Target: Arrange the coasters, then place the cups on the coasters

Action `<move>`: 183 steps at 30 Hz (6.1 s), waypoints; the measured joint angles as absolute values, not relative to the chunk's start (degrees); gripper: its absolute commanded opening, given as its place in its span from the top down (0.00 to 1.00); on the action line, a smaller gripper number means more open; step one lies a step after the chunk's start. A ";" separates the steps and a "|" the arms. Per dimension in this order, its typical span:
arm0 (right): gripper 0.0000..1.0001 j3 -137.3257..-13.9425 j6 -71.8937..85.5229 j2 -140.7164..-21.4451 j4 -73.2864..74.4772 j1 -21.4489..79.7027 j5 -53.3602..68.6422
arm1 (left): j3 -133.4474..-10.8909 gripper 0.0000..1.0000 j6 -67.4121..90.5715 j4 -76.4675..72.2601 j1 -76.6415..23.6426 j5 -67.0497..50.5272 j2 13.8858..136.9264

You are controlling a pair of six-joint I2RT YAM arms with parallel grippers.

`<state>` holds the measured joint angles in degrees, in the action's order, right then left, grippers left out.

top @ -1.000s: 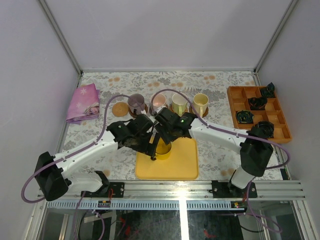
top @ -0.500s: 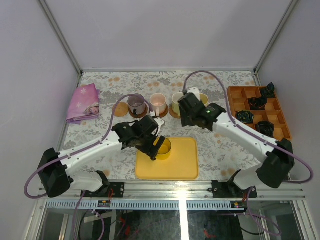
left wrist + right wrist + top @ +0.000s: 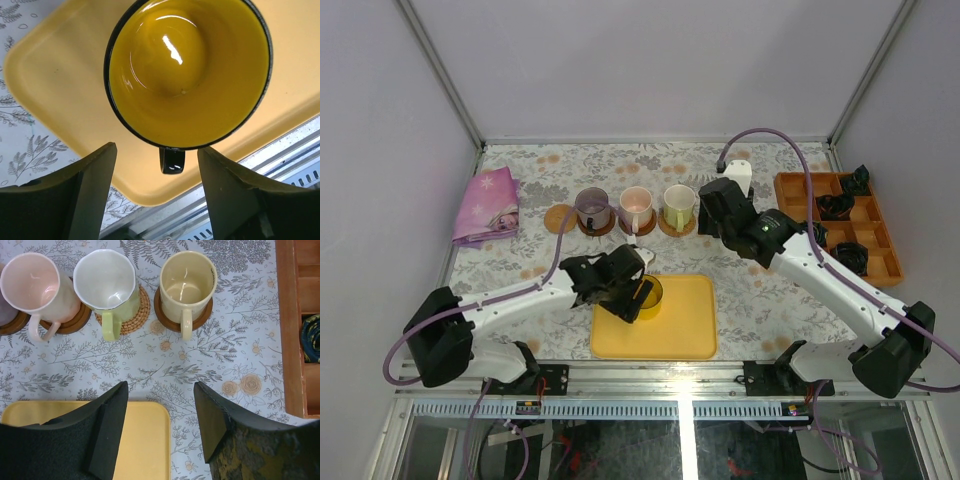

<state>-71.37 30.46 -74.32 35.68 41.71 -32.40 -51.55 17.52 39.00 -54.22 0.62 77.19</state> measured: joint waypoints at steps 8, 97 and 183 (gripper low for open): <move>0.37 -71.40 30.41 -74.35 35.97 41.60 -32.53 | -45.34 0.42 21.34 31.33 -55.11 2.96 76.58; 0.40 -71.50 15.42 -75.81 20.38 26.83 -32.95 | -63.02 1.00 10.72 21.30 -7.51 11.62 88.49; 0.41 -74.72 20.03 -84.66 21.50 25.08 -22.81 | -58.26 0.42 5.67 15.33 -3.57 3.01 93.89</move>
